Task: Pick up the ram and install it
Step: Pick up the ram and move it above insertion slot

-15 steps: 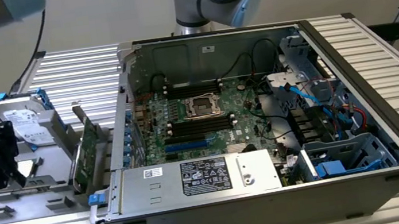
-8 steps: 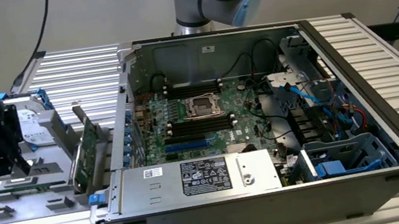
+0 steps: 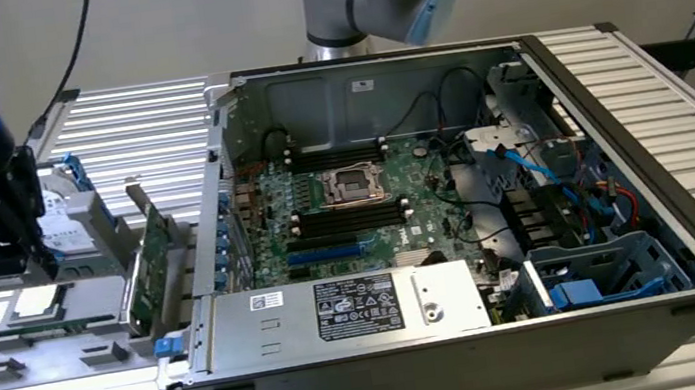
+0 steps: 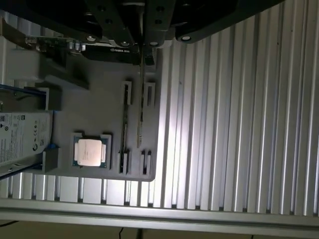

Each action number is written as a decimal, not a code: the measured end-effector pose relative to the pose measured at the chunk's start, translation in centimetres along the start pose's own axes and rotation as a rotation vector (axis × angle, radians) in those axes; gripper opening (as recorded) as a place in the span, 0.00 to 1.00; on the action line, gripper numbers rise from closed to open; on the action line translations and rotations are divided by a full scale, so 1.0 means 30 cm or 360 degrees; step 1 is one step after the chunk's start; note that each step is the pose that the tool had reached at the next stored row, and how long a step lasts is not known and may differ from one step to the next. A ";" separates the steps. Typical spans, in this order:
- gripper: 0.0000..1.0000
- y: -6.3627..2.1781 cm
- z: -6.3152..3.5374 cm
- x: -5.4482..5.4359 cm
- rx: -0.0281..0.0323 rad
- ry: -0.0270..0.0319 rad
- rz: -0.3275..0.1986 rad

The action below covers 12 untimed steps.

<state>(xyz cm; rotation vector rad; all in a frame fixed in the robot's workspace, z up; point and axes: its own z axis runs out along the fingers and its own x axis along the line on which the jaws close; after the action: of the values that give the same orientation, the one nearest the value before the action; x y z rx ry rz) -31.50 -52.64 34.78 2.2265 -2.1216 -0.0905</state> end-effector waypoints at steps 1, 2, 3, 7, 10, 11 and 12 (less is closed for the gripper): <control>0.14 -0.011 -0.014 0.001 -0.00047 -0.00002 -0.0001; 0.14 -0.021 -0.027 0.001 -0.00096 -0.00005 -0.0003; 0.14 -0.032 -0.040 0.002 -0.00150 -0.00006 -0.0004; 0.14 -0.080 -0.065 0.004 -0.00628 0.00061 -0.0003; 0.14 -0.115 -0.086 0.006 -0.00954 0.00084 -0.0003; 0.14 -0.126 -0.094 0.007 -0.01049 0.00086 -0.0003; 0.14 -0.139 -0.104 0.007 -0.01151 0.00087 -0.0003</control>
<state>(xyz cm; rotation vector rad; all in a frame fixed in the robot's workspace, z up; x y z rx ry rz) -27.05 -52.64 37.53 2.1862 -2.0787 -0.1585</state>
